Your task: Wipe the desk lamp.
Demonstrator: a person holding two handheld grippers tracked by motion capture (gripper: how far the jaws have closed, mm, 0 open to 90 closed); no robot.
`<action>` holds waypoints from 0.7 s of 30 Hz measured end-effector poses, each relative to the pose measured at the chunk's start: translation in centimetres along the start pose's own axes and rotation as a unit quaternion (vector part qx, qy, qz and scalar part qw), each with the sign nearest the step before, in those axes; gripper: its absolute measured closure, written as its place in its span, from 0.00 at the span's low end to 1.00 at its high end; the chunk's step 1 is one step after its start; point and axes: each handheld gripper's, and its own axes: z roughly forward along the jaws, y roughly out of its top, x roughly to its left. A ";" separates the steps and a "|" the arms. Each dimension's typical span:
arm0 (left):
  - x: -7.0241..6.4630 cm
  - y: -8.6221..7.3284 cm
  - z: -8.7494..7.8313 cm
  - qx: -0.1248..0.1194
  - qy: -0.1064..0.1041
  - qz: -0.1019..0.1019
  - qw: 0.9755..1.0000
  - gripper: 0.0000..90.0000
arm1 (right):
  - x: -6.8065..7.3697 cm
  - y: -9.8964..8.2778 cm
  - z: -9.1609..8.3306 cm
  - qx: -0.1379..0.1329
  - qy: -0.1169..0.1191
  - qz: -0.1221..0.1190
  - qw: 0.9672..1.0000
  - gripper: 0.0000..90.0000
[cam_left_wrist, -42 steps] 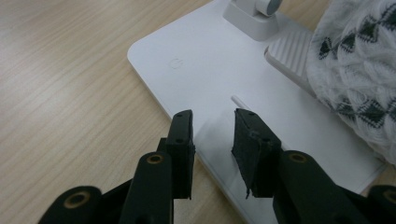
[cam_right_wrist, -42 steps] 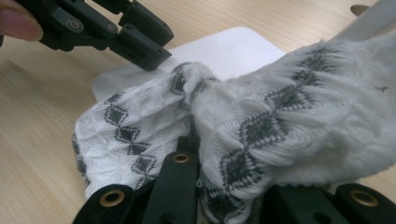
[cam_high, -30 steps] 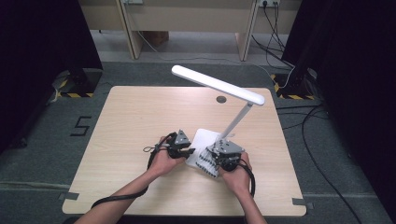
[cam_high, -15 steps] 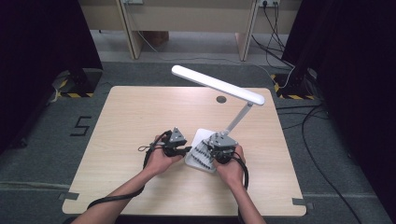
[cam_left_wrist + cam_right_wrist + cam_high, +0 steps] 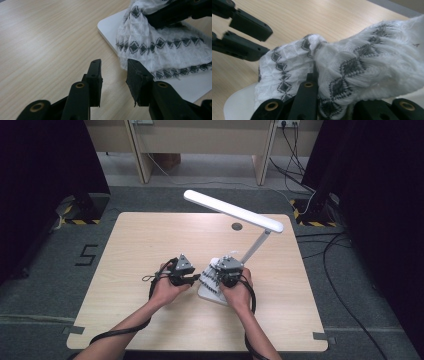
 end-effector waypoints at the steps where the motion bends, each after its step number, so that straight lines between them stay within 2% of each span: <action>1: 0.1 0.0 -0.1 0.001 0.000 0.001 1.000 0.71 | 0.0 -0.1 0.1 0.001 0.000 -0.001 1.000 0.92; 12: 0.3 -0.1 -0.1 0.000 0.003 -0.005 1.000 0.71 | 0.6 -0.9 0.0 0.028 0.035 0.000 0.999 0.92; 21: 0.5 -0.1 -0.1 0.003 0.006 -0.006 1.000 0.71 | 2.0 -1.1 -1.2 0.044 0.075 -0.023 0.996 0.92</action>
